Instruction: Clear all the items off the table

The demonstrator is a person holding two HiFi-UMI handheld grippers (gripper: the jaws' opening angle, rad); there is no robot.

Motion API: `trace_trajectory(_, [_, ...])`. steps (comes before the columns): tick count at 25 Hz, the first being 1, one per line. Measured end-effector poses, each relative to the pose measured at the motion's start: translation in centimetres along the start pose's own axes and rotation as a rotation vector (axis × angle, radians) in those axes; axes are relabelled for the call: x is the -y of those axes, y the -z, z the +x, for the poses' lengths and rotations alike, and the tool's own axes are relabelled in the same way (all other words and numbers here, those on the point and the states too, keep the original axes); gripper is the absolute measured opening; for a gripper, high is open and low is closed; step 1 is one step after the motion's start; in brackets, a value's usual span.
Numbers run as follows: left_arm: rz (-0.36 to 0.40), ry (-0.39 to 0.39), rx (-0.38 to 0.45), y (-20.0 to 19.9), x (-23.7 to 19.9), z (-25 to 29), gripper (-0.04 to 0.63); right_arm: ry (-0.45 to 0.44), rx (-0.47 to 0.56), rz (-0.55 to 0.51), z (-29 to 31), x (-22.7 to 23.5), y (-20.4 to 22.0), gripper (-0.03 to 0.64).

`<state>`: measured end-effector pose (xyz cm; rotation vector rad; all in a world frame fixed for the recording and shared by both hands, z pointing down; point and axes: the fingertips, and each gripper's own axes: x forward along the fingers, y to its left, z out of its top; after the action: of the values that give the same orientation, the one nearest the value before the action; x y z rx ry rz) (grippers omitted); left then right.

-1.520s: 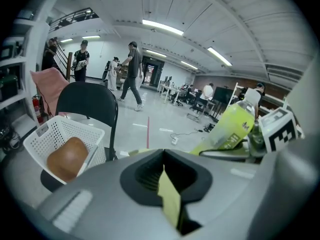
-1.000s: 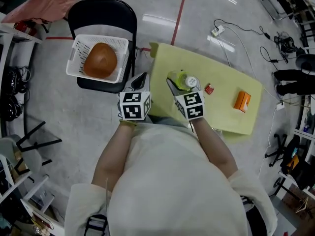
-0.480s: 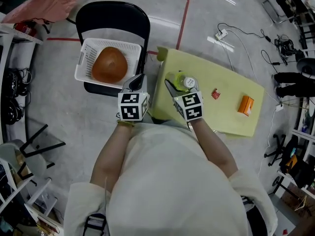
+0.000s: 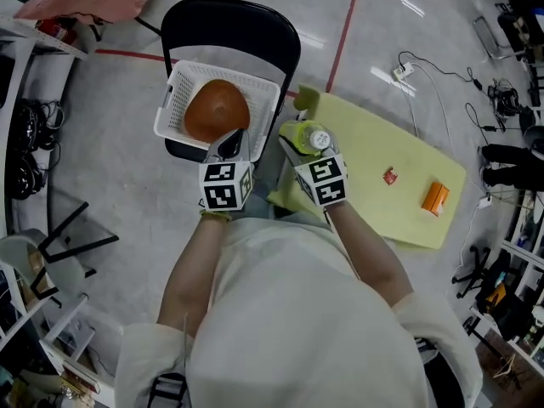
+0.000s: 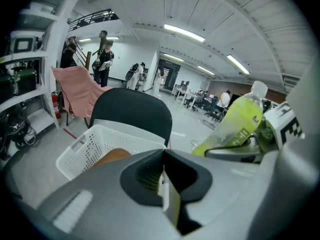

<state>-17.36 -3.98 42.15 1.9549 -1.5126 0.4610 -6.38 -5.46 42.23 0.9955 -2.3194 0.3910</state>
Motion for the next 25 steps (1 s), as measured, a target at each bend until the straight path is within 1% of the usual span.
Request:
trace_trajectory(11, [-0.107, -0.115, -0.009, 0.0, -10.1, 0.0, 0.009, -0.109, -0.033, -0.062, 9.1, -4.6, -4.2, 0.272])
trace_trajectory(16, [-0.145, -0.148, -0.01, 0.2, -14.0, 0.7, 0.009, -0.149, -0.043, -0.084, 13.4, -6.3, -5.5, 0.272])
trace_trajectory(21, [-0.187, -0.179, -0.009, 0.5, -17.0, 1.5, 0.009, -0.175, -0.05, -0.101, 17.5, -7.5, -6.4, 0.272])
trace_trajectory(25, [-0.203, -0.193, -0.009, 0.7, -18.6, 2.2, 0.009, -0.193, -0.07, -0.117, 20.4, -8.1, -6.3, 0.272])
